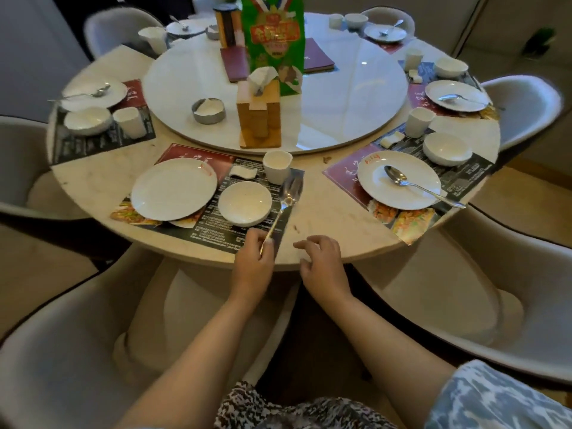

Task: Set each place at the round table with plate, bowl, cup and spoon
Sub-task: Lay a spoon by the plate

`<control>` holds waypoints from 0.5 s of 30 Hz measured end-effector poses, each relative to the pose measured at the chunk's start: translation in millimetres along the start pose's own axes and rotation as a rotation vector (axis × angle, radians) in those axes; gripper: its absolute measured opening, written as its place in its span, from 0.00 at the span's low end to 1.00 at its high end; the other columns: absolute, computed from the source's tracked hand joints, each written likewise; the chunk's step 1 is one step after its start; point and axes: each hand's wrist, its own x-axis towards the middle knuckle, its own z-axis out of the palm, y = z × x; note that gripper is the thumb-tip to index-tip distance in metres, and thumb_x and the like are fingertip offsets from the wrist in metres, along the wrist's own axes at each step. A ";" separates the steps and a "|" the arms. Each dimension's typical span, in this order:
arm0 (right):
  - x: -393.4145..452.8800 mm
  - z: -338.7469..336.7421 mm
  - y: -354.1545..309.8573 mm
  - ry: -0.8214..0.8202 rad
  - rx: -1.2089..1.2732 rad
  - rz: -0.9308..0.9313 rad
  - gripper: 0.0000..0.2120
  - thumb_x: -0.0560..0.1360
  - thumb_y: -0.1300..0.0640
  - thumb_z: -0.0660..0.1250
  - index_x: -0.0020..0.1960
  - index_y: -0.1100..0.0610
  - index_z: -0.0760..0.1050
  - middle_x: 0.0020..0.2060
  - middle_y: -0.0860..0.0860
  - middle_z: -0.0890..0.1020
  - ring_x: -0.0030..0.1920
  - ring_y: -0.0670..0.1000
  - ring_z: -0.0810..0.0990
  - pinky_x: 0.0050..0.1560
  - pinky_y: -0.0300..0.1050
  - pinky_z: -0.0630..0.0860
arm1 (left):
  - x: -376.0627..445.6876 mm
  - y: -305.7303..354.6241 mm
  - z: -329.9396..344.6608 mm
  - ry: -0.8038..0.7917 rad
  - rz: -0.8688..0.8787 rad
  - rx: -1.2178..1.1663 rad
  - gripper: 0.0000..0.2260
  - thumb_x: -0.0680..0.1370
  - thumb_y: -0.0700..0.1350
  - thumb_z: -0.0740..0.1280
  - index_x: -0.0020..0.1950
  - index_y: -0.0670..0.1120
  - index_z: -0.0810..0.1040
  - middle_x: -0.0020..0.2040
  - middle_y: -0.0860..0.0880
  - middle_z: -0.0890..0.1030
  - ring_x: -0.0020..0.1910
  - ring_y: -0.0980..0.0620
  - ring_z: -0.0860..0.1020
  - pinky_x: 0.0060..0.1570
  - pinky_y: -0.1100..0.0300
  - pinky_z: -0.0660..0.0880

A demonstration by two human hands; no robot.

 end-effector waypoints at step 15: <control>54.5 128.3 -158.3 -0.013 0.092 -0.085 0.13 0.77 0.63 0.62 0.59 0.57 0.79 0.59 0.50 0.75 0.63 0.47 0.70 0.60 0.32 0.63 | 96.0 -125.3 -177.7 0.016 -0.411 -0.101 0.05 0.79 0.45 0.60 0.44 0.47 0.73 0.36 0.47 0.76 0.34 0.49 0.71 0.37 0.54 0.68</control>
